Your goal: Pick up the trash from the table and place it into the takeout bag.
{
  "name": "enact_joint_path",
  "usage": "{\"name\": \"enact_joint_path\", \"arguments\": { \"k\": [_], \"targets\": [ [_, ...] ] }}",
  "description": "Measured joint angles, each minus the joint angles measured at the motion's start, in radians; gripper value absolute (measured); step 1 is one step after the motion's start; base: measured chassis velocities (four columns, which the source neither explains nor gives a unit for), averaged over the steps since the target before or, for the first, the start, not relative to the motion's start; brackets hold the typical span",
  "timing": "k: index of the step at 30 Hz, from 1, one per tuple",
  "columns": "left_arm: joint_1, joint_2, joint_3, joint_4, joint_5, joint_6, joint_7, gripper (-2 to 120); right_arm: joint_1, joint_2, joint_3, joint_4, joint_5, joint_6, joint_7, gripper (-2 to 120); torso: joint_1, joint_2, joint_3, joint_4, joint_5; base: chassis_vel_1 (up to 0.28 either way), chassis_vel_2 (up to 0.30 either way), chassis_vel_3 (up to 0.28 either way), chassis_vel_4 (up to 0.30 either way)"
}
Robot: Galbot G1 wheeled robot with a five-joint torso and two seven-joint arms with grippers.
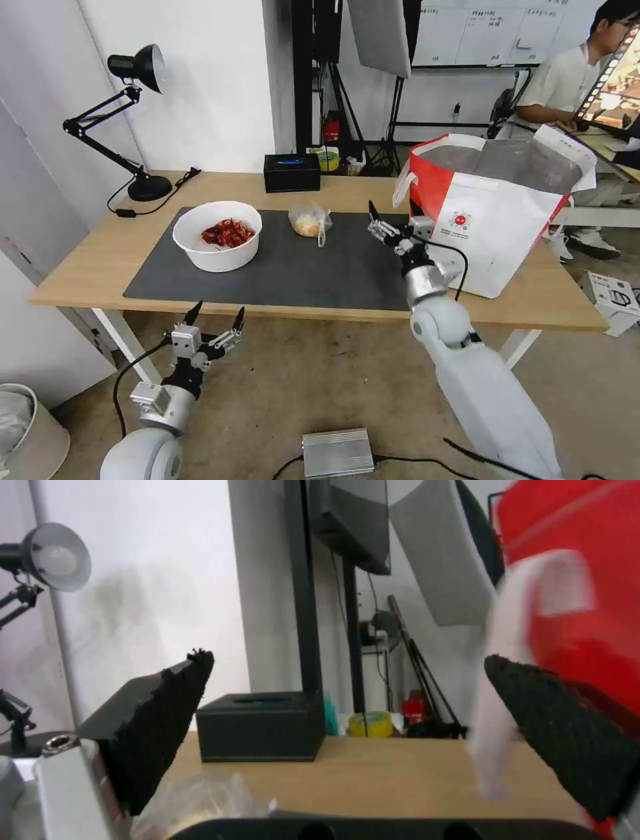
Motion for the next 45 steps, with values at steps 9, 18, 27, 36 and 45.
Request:
{"name": "enact_joint_path", "arguments": {
  "k": [9,18,27,36,45],
  "targets": [
    [0.0,-0.008,-0.004,-0.005,0.007,0.002,-0.001,100,0.192,0.074,-0.056,-0.192,0.005,-0.004,-0.013,100,0.0,0.0,0.0,0.0001,-0.0001,0.0,0.0,0.0,0.0],
    [0.001,-0.015,-0.009,-0.007,0.011,0.003,-0.001,100,0.286,0.152,-0.09,-0.327,0.006,-0.007,-0.028,100,0.0,0.0,0.0,0.0001,-0.0002,0.0,0.0,0.0,0.0],
    [0.001,-0.017,-0.009,-0.001,0.015,0.003,-0.002,100,0.357,0.216,-0.126,-0.43,0.006,-0.047,-0.037,100,0.0,0.0,0.0,0.0002,-0.0001,0.0,0.0,0.0,0.0],
    [-0.004,-0.017,-0.001,0.011,0.02,0.003,-0.002,100,0.424,0.227,-0.166,-0.475,0.026,-0.238,-0.009,100,0.0,0.0,0.0,0.0,0.0,0.0,0.0,0.0,0.0],
    [-0.015,-0.022,0.01,0.028,0.031,0.004,0.0,100,0.475,0.225,-0.189,-0.533,0.046,-0.388,-0.008,100,0.0,0.0,0.0,-0.0001,0.0,0.0,0.0,0.0,0.0]
  ]
}}
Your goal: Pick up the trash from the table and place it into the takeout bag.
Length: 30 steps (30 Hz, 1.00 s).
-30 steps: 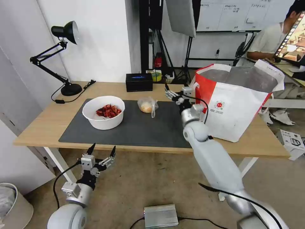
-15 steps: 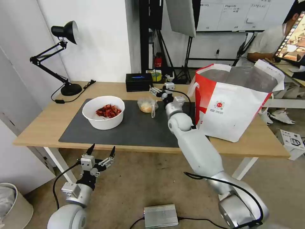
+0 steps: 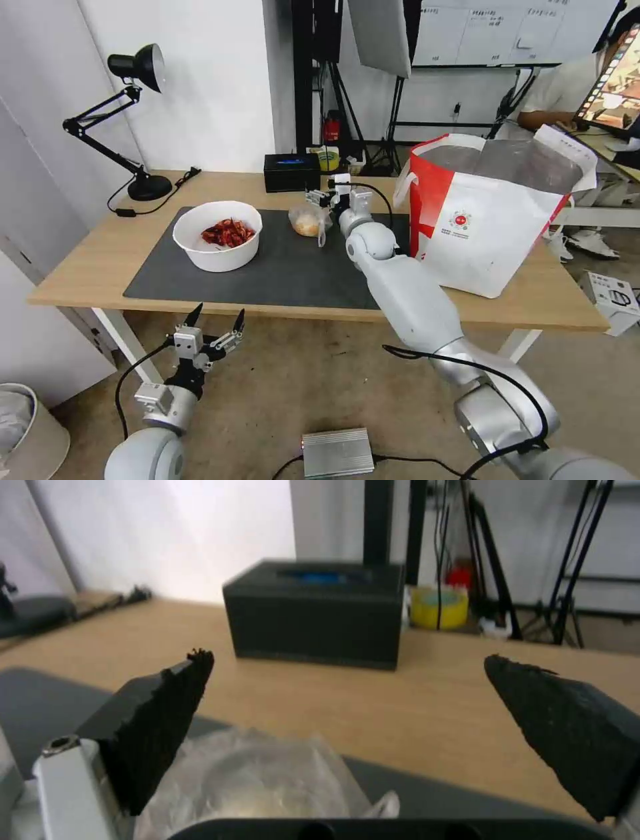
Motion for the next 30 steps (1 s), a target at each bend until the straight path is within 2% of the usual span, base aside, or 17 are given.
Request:
{"name": "enact_joint_path", "arguments": {
  "k": [3,9,19,30],
  "targets": [
    [-0.006,0.003,0.001,0.01,0.001,0.0,0.0,100,0.02,0.012,-0.017,-0.01,0.056,-0.07,0.013,100,0.0,0.0,0.0,0.0003,-0.0001,0.0,0.0,0.0,0.0],
    [-0.016,-0.001,0.006,0.02,0.003,0.0,0.001,100,0.029,0.03,-0.034,-0.041,0.068,-0.102,0.022,100,0.0,0.0,0.0,0.0003,0.0,0.0,0.0,0.0,0.0],
    [-0.036,-0.003,0.022,0.04,0.014,0.001,0.002,100,0.014,0.034,-0.013,-0.088,0.029,-0.103,0.017,100,0.0,0.0,0.0,-0.0002,0.0,0.0,0.0,0.0,0.0],
    [-0.037,-0.006,0.022,0.046,0.014,0.001,0.004,100,-0.004,0.055,-0.004,-0.146,0.009,-0.061,-0.011,100,0.0,0.0,0.0,0.0001,0.0,0.0,0.0,0.0,0.0]
  ]
}}
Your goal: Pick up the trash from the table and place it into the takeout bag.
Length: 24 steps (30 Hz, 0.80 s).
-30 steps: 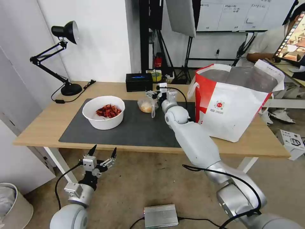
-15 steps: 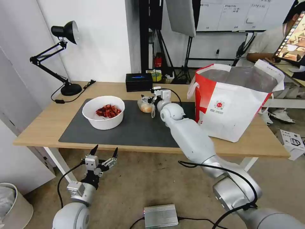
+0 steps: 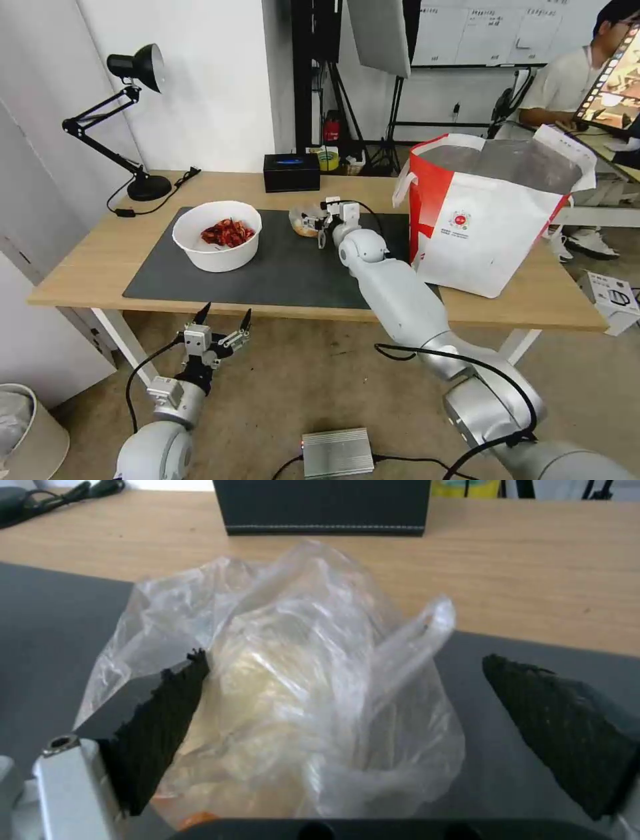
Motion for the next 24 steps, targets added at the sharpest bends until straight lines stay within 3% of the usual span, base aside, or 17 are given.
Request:
{"name": "enact_joint_path", "arguments": {
  "k": [10,24],
  "targets": [
    [0.0,-0.006,0.001,0.002,0.004,-0.001,0.001,100,-0.008,0.012,0.006,-0.024,-0.014,0.021,-0.009,99,0.0,0.0,0.0,0.0,0.0,0.0,0.0,0.0,0.0],
    [0.004,-0.012,-0.002,0.001,0.008,-0.002,0.001,100,-0.016,0.018,0.017,-0.03,-0.016,0.023,-0.012,53,0.0,0.0,0.0,0.0001,0.0,0.0,0.0,0.0,0.0]
  ]
}}
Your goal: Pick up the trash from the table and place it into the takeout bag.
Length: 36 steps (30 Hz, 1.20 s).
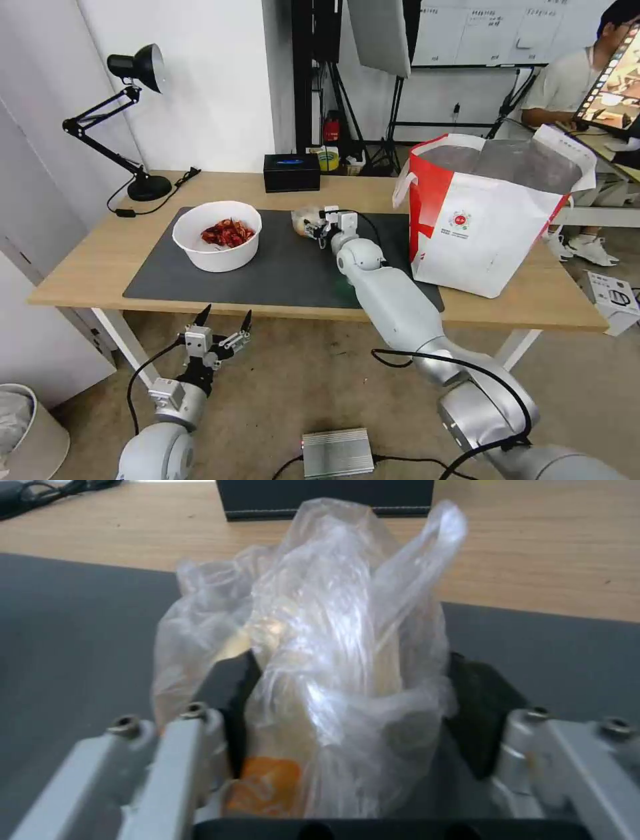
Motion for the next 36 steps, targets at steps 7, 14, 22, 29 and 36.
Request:
{"name": "enact_joint_path", "arguments": {
  "k": [7,14,22,29,36],
  "targets": [
    [0.001,-0.005,0.0,0.0,0.003,0.0,0.0,100,-0.003,0.003,0.003,-0.005,0.002,-0.001,0.001,24,0.0,0.0,0.0,0.0001,0.0,0.0,0.0,0.0,0.0],
    [-0.001,-0.004,0.003,0.004,0.005,0.0,0.0,100,-0.004,0.003,0.01,-0.011,0.003,0.0,0.003,3,0.0,0.0,0.0,0.0001,0.0,0.0,0.0,0.0,0.0],
    [-0.009,0.0,0.007,0.008,0.005,0.0,0.0,100,-0.01,-0.001,0.011,-0.003,0.004,0.012,0.008,1,0.0,0.0,0.0,-0.0001,0.0,0.0,0.0,0.0,0.0],
    [-0.014,0.006,0.005,0.009,-0.002,0.0,0.0,100,-0.037,-0.026,0.015,0.075,0.005,0.028,0.022,1,0.0,0.0,0.0,-0.0002,0.0,0.0,0.0,0.0,0.0],
    [-0.014,0.006,0.003,0.014,-0.003,0.0,-0.001,100,-0.069,-0.062,0.03,0.167,0.005,0.055,0.024,1,0.0,0.0,0.0,-0.0002,0.0,0.0,0.0,0.0,0.0]
  ]
}}
